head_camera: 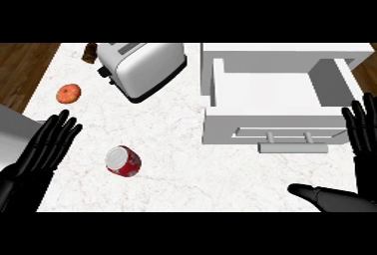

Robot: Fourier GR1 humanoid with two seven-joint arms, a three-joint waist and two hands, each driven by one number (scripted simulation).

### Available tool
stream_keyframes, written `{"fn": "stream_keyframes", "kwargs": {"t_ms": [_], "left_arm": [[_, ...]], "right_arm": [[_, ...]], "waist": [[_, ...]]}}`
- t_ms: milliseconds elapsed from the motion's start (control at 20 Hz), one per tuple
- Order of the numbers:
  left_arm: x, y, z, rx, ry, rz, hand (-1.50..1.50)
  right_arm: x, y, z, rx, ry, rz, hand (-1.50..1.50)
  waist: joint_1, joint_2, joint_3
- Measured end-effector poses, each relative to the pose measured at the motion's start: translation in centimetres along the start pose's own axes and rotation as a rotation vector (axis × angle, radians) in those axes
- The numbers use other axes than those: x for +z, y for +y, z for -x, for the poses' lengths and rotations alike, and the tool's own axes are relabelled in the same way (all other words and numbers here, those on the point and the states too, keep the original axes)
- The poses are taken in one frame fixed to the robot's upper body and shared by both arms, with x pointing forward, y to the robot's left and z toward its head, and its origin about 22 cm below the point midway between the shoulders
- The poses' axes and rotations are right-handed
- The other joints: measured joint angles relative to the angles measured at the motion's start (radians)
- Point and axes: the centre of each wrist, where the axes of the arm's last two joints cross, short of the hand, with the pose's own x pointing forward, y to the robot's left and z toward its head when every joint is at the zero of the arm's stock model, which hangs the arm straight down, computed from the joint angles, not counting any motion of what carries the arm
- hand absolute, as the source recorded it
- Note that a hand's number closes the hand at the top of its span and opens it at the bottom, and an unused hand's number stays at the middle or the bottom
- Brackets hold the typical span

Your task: Pick up the can, place it into the drawer and close the drawer

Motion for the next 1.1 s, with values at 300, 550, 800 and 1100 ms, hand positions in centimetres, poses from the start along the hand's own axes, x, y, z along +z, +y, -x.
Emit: {"fn": "stream_keyframes", "kwargs": {"t_ms": [300,550,800,1100], "left_arm": [[2.1,1.8,-2.0,-0.001,0.075,0.014,-1.5],[3.8,2.6,-3.2,0.002,0.086,0.014,-1.5],[4.7,3.1,-3.9,0.029,0.1,0.002,-1.5],[4.2,3.5,-4.0,0.127,0.142,-0.037,-1.5]], "right_arm": [[1.3,-3.0,0.4,0.023,0.059,0.049,-1.5],[3.0,-4.9,0.9,0.018,0.068,0.06,-1.5],[4.4,-6.7,1.2,0.012,0.07,0.054,-1.5],[5.0,-7.9,0.9,0.01,0.065,0.056,-1.5]], "waist": [[0.0,-0.001,0.001],[0.0,-0.001,0.002],[-0.002,-0.001,0.002],[-0.003,0.0,0.002]]}}
